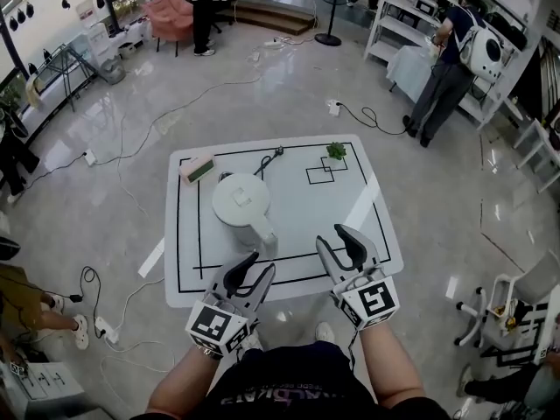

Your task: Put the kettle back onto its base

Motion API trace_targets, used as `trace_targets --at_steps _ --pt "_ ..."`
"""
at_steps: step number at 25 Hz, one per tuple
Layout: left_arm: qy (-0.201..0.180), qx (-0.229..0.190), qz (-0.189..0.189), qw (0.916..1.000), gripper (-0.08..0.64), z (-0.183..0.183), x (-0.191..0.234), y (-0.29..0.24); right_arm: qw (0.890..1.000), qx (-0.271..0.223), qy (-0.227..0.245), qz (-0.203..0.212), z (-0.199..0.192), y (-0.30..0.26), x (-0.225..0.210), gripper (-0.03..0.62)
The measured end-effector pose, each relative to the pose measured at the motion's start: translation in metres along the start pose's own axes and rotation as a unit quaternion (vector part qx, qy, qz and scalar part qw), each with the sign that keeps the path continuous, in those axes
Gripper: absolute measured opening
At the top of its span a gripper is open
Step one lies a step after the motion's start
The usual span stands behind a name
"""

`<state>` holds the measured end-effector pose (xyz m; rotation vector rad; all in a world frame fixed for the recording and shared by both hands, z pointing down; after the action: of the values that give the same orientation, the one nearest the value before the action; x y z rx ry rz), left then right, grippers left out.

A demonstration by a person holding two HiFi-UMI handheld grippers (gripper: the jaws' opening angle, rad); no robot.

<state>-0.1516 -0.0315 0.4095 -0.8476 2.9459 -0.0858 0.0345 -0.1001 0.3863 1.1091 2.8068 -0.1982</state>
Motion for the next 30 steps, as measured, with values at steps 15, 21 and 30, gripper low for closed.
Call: trace_targets --at_steps 15,21,30 --pt "-0.009 0.028 0.181 0.9830 0.041 0.018 -0.121 -0.061 0.977 0.032 -0.012 0.212 0.003 0.048 -0.092 0.002" --pt "-0.003 0.040 0.260 0.9647 0.005 0.020 -0.161 -0.045 0.956 0.056 -0.013 0.287 -0.006 0.061 -0.085 0.002" --pt "0.028 0.043 0.321 0.9458 0.005 0.003 -0.184 -0.005 0.937 0.089 0.001 0.337 -0.025 0.077 -0.050 0.002"
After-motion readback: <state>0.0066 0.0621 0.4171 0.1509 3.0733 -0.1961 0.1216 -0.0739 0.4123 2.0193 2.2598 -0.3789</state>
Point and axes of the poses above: the fingertips, and each gripper's own axes: y backward along the fingers, x to its left, z out of its top, the point moved 6 cm from there along y, backward along the fingers, and after that the axes turned 14 degrees about -y, right-handed, at the moved point
